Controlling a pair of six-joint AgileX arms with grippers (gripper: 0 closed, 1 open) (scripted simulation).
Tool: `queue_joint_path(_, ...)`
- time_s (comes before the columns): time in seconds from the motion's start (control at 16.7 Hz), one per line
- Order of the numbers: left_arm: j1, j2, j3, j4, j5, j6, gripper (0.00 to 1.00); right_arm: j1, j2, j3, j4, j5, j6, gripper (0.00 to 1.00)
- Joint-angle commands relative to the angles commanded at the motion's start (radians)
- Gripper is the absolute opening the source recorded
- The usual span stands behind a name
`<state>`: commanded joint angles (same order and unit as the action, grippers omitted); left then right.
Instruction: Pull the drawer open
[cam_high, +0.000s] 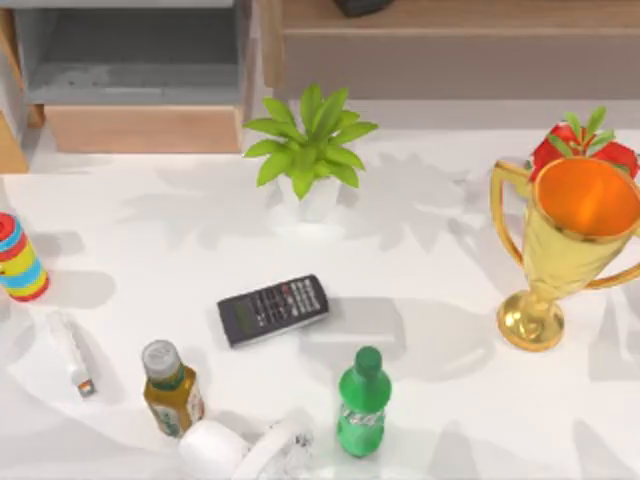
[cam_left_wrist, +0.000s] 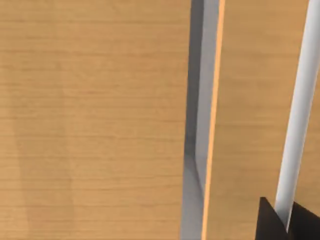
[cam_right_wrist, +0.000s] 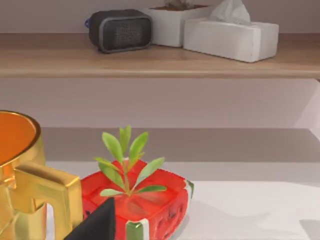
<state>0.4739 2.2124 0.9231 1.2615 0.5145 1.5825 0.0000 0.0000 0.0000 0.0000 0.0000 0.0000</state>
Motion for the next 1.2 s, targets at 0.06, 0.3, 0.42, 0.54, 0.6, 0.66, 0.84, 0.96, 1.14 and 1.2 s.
queue_joint_path(0.06, 0.010, -0.011, -0.024, 0.014, 0.010, 0.000, 0.00, 0.000, 0.000, 0.000, 0.000, 0.000, 0.000, 1.00)
queue_joint_path(0.3, 0.063, -0.071, -0.181, 0.090, 0.064, 0.004, 0.00, 0.000, 0.000, 0.000, 0.000, 0.000, 0.000, 1.00)
queue_joint_path(0.42, 0.082, -0.093, -0.222, 0.118, 0.083, 0.004, 0.00, 0.000, 0.000, 0.000, 0.000, 0.000, 0.000, 1.00)
queue_joint_path(0.54, 0.085, -0.096, -0.227, 0.122, 0.085, 0.004, 0.00, 0.000, 0.000, 0.000, 0.000, 0.000, 0.000, 1.00)
queue_joint_path(0.6, 0.085, -0.096, -0.227, 0.122, 0.085, 0.004, 0.00, 0.000, 0.000, 0.000, 0.000, 0.000, 0.000, 1.00)
queue_joint_path(0.66, 0.081, -0.091, -0.222, 0.120, 0.083, 0.005, 0.00, 0.000, 0.000, 0.000, 0.000, 0.000, 0.000, 1.00)
queue_joint_path(0.84, 0.110, -0.110, -0.262, 0.147, 0.104, 0.009, 0.00, 0.000, 0.000, 0.000, 0.000, 0.000, 0.000, 1.00)
queue_joint_path(0.96, 0.146, -0.130, -0.328, 0.180, 0.142, 0.010, 0.00, 0.000, 0.000, 0.000, 0.000, 0.000, 0.000, 1.00)
queue_joint_path(1.14, 0.198, -0.167, -0.421, 0.231, 0.197, 0.012, 0.00, 0.000, 0.000, 0.000, 0.000, 0.000, 0.000, 1.00)
queue_joint_path(1.2, 0.207, -0.175, -0.434, 0.241, 0.207, 0.013, 0.00, 0.000, 0.000, 0.000, 0.000, 0.000, 0.000, 1.00)
